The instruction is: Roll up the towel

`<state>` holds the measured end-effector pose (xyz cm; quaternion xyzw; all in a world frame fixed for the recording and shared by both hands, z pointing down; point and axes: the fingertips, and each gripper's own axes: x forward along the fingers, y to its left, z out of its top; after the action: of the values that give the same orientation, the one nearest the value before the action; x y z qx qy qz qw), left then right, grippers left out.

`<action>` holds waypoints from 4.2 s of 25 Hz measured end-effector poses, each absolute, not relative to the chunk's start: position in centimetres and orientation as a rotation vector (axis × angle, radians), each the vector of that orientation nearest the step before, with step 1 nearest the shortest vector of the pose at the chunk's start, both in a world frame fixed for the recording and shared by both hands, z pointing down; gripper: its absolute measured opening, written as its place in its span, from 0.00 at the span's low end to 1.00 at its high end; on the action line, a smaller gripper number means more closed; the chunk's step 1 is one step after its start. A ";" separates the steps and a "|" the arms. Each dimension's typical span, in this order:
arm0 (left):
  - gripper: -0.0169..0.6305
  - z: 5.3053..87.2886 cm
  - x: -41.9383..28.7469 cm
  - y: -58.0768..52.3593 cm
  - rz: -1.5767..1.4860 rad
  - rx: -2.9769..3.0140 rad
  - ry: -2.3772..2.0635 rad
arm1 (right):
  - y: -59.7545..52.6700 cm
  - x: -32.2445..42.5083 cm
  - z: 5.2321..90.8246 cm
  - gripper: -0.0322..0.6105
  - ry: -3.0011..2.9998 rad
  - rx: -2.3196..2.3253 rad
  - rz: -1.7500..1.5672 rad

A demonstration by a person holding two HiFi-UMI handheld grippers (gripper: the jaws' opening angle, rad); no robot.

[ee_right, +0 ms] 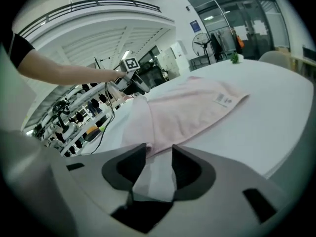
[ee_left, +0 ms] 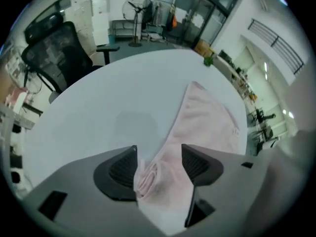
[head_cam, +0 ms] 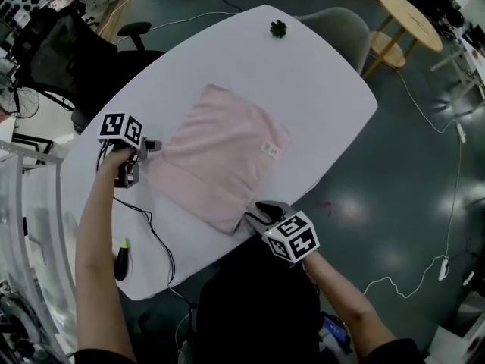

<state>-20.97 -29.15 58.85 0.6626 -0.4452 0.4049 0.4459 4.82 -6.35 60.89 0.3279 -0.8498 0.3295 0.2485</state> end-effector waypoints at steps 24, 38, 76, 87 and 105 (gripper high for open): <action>0.39 60.6 -24.4 -21.1 0.338 1.593 -1.114 | -1.4 -3.4 58.8 0.42 -2.272 0.640 0.053; 0.15 60.3 -22.4 -23.6 0.317 1.549 -1.245 | -2.3 -2.3 61.2 0.21 -2.167 0.609 -0.044; 0.16 59.3 -25.9 -16.5 0.282 1.322 -1.256 | 0.6 -2.1 57.0 0.19 -2.399 0.650 0.707; 0.18 58.8 -23.1 -21.1 0.135 1.148 -1.281 | -4.6 1.9 58.3 0.20 -2.388 0.720 0.941; 0.29 57.1 -20.3 -23.6 0.370 1.540 -1.165 | -7.8 5.5 61.7 0.28 -2.250 0.885 0.841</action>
<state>-20.29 -23.56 57.14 0.6518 -0.4930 0.1566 0.5545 5.45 -7.79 61.75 0.3312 -0.8421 0.3147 0.2867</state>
